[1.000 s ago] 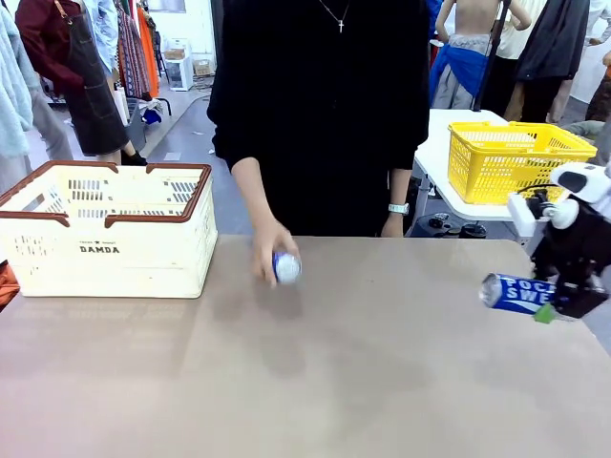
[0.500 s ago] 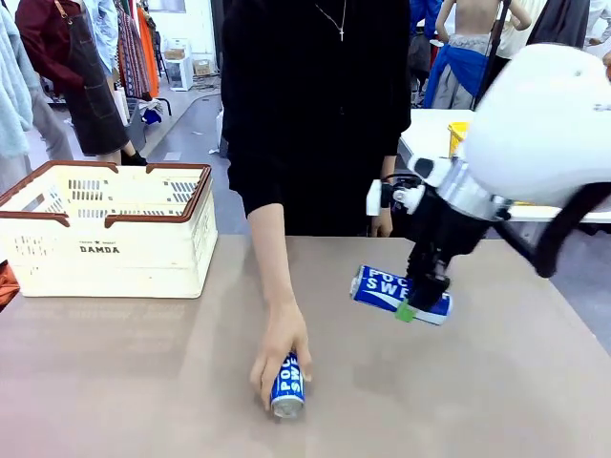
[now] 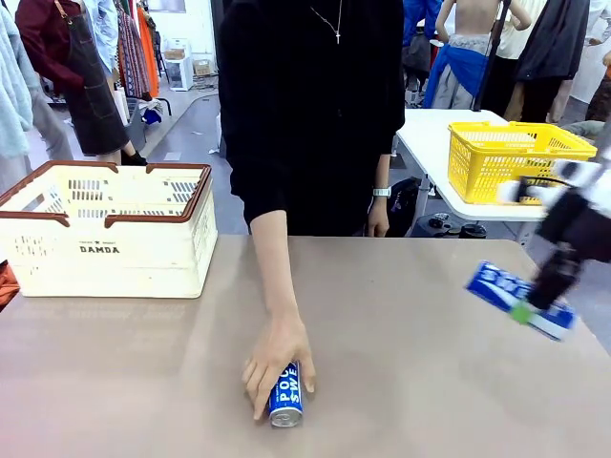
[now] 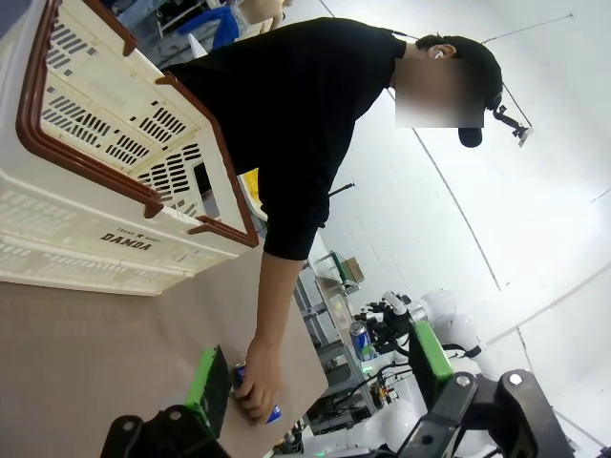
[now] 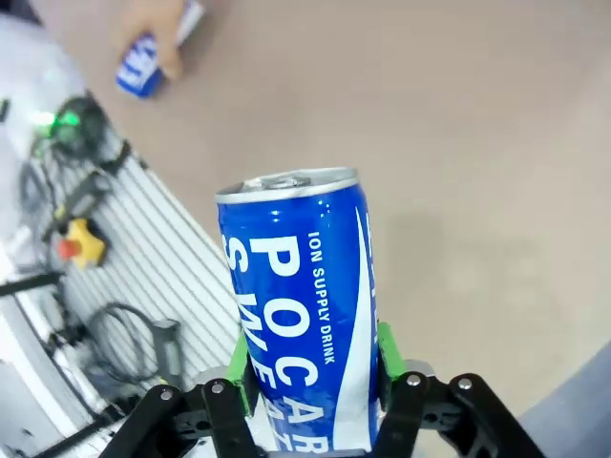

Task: Place the drinks into the Shopping basket.
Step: Pick up one drink and place it into the Shopping basket.

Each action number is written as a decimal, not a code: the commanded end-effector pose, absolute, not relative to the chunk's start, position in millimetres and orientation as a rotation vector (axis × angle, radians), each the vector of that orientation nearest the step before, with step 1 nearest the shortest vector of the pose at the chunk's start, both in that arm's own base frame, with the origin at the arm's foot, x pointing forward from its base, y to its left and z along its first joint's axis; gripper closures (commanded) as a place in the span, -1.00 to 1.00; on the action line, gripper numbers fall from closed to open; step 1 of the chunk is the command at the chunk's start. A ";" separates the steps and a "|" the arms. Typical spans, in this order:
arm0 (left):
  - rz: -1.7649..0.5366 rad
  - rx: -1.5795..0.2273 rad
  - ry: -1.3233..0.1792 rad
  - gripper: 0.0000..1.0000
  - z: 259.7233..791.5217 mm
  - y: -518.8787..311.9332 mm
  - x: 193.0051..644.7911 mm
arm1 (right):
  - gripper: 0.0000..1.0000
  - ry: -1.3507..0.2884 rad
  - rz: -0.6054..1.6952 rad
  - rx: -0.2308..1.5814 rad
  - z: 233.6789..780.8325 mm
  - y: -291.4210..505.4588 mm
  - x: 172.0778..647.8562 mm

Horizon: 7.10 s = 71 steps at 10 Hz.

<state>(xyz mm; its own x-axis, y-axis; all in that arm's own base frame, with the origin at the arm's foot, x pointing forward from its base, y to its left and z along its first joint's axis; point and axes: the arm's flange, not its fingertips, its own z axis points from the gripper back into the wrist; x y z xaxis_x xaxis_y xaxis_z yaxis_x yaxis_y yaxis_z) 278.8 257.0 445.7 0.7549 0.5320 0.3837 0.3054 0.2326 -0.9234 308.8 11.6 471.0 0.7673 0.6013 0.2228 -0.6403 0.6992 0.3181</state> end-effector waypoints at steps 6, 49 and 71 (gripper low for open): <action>0.178 -1.378 -0.763 -1.00 448.6 257.1 277.7 | 1.00 -0.218 0.097 0.735 432.4 -62.9 284.3; 0.178 -1.378 -0.763 -1.00 448.6 257.1 277.7 | -1.00 0.054 0.249 0.527 427.2 152.4 453.0; -0.119 -0.647 -0.483 -1.00 545.0 -69.2 356.4 | -1.00 -0.080 -0.101 1.606 382.5 -139.6 395.6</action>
